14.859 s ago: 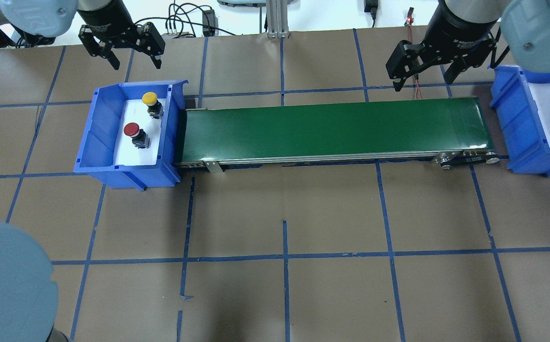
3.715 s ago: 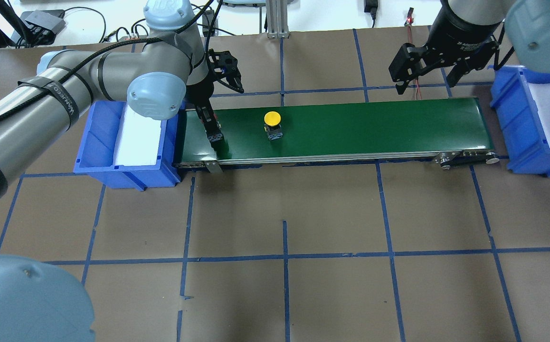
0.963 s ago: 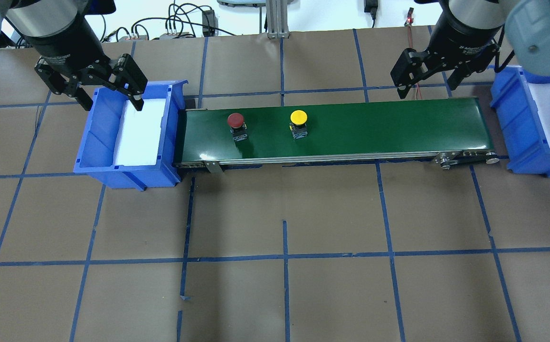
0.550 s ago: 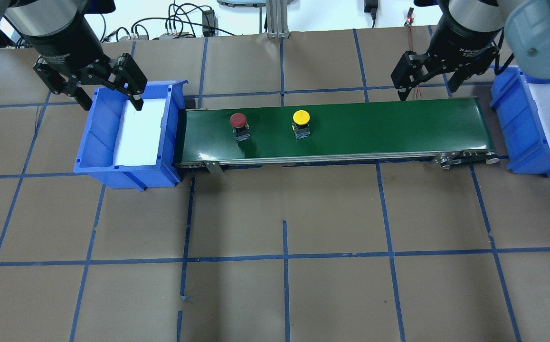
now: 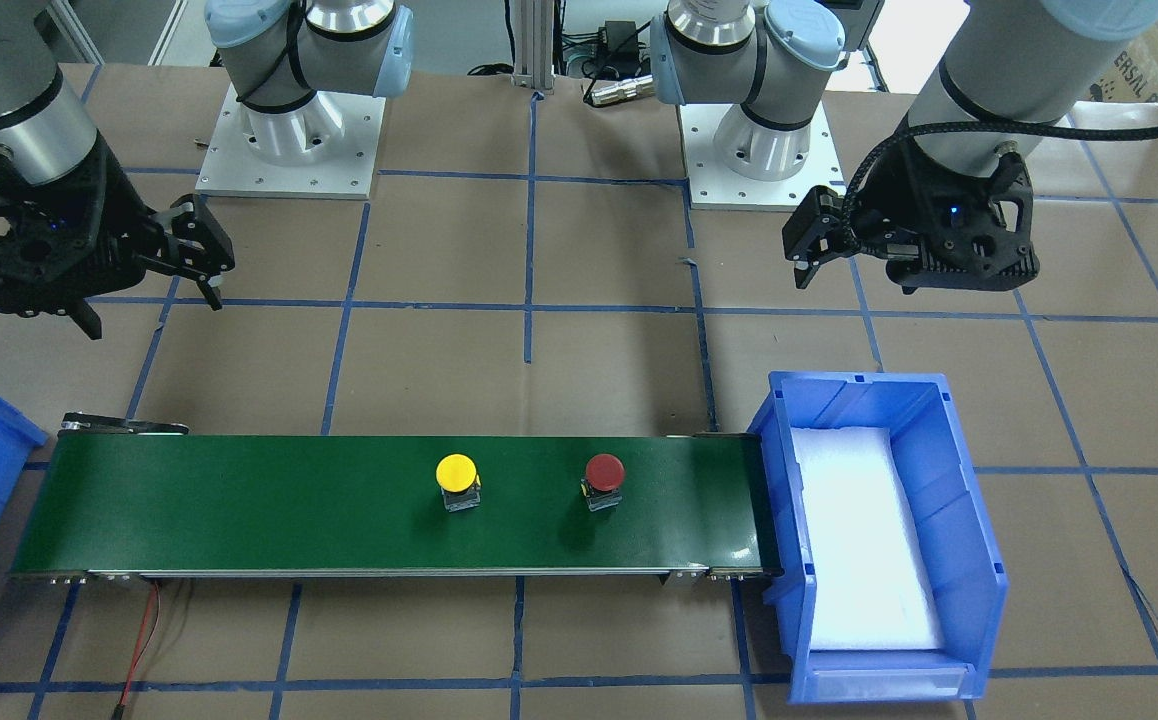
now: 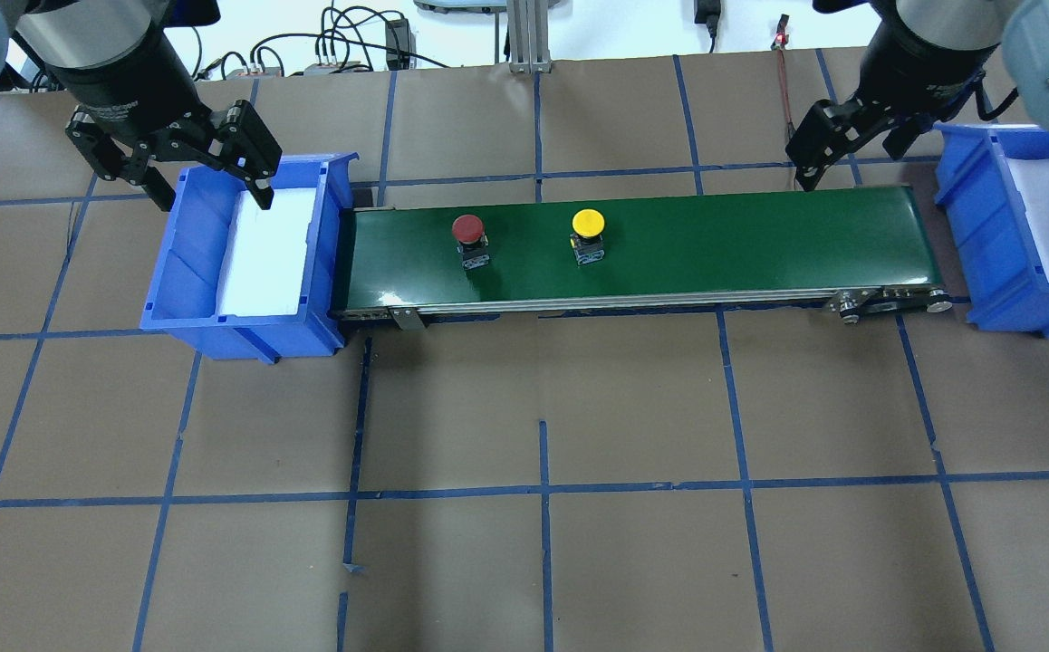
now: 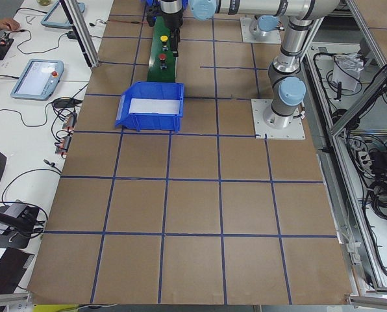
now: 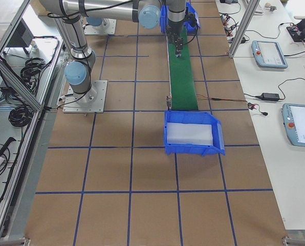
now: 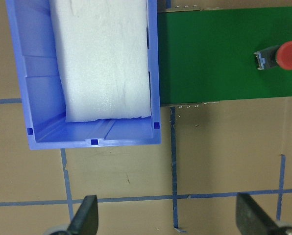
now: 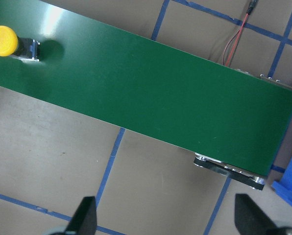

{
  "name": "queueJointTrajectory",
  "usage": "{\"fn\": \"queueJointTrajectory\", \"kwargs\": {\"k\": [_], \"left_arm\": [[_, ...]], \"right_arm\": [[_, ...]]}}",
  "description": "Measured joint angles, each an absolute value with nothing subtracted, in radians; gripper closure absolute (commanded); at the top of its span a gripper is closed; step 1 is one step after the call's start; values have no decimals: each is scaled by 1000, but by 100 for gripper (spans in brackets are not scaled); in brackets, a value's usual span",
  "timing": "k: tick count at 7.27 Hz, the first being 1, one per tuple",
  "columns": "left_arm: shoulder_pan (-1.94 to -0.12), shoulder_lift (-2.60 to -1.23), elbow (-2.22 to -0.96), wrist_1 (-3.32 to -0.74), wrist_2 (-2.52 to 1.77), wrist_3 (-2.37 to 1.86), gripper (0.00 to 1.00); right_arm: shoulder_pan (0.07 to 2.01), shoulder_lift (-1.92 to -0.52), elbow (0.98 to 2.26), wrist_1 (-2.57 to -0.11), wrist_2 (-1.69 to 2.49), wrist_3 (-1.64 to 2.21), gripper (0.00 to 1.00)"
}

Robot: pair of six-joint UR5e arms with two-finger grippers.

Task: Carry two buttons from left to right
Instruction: 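Move the right gripper over the conveyor's far end near the bin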

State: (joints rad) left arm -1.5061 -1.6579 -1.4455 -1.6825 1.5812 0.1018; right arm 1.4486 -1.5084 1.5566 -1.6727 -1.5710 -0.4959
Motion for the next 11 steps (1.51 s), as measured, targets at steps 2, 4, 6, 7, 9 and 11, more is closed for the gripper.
{"fn": "queueJointTrajectory", "kwargs": {"k": [2,4,6,7,9,11], "left_arm": [[-1506,-1657,-1448,-1682,1582,101,0],[-1506,-1654,-1450,-1683,1583,100,0],[-1506,-1655,-1451,-1682,1583,101,0],[-1506,-1655,-1452,-1681,1584,101,0],[-1506,-1656,-1452,-1681,1585,100,0],[-1506,-1656,-1452,-1681,1585,101,0]], "right_arm": [[1401,-1502,1554,-1686,-1573,-726,0],[1377,-1479,1562,-1701,-1576,-1001,0],[1365,-1411,1567,-1756,-1581,-1227,0],[1360,-1370,1568,-1795,-1582,-1333,0],[1355,-1299,1568,-1887,-1580,-1554,0],[1351,-1267,1587,-1913,-1576,-1734,0]]}}
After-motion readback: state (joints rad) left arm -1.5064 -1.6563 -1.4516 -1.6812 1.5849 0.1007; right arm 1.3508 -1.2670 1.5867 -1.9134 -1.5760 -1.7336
